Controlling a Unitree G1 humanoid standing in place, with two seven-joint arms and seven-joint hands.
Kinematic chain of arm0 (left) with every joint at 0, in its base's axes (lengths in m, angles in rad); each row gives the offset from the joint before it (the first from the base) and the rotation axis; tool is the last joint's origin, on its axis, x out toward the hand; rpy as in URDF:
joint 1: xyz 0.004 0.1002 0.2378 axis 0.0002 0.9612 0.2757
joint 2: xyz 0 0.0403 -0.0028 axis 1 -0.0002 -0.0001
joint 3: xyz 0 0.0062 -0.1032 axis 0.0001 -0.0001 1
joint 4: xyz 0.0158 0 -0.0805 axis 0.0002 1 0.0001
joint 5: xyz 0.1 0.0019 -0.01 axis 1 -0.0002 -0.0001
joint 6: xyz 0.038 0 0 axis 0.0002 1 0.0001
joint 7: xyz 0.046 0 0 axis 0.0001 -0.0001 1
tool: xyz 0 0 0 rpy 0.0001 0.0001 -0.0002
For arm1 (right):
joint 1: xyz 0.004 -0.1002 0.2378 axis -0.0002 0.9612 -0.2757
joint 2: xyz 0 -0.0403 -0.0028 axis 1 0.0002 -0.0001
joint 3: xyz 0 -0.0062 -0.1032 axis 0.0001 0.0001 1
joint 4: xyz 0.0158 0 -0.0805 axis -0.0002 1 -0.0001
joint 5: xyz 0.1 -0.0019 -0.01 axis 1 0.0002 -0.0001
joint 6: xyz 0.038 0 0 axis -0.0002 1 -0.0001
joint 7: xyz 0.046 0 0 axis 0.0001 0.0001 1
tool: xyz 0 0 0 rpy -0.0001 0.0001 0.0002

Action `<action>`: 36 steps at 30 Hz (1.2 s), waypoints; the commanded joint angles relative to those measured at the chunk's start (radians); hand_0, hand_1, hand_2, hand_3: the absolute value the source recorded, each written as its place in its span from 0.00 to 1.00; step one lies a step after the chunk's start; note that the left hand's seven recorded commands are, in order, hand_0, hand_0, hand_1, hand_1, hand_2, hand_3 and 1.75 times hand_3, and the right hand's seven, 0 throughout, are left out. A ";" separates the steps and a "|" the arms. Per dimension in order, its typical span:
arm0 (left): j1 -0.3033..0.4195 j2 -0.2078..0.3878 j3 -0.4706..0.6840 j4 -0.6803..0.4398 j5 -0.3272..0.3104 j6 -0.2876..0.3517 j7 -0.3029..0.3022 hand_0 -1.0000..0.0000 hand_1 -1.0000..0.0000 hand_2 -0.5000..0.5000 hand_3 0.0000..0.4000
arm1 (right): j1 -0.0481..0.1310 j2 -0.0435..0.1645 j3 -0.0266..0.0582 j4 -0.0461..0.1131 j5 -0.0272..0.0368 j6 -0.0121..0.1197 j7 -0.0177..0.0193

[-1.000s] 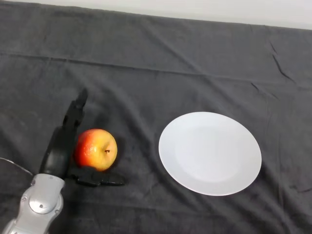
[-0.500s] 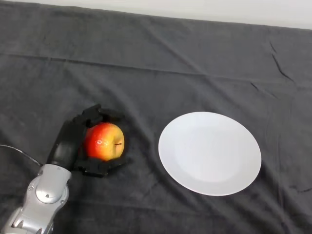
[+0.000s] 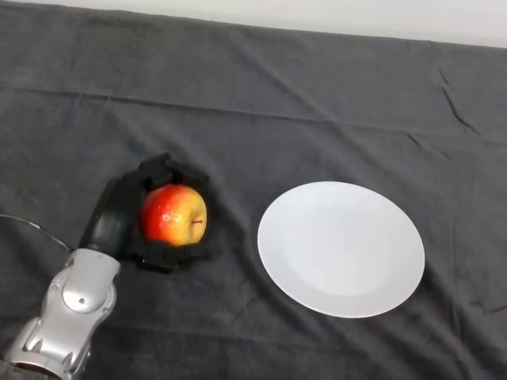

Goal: Move the apple to the plate

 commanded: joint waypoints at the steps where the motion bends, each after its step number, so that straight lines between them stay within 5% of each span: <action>1: -0.067 -0.016 -0.033 -0.060 0.027 0.012 0.024 0.00 0.00 0.50 1.00 | 0.127 0.129 0.0019 0.048 0.0123 0.028 0.0007; 12: -0.103 -0.100 -0.160 -0.061 0.076 -0.019 0.127 0.00 0.00 0.50 1.00 | 0.126 0.129 0.0030 0.048 0.0137 0.028 0.0011; 36: -0.250 -0.175 -0.468 0.123 -0.058 -0.093 0.192 0.00 0.00 0.50 1.00 | 0.126 0.129 0.0028 0.051 0.0140 0.026 0.0014</action>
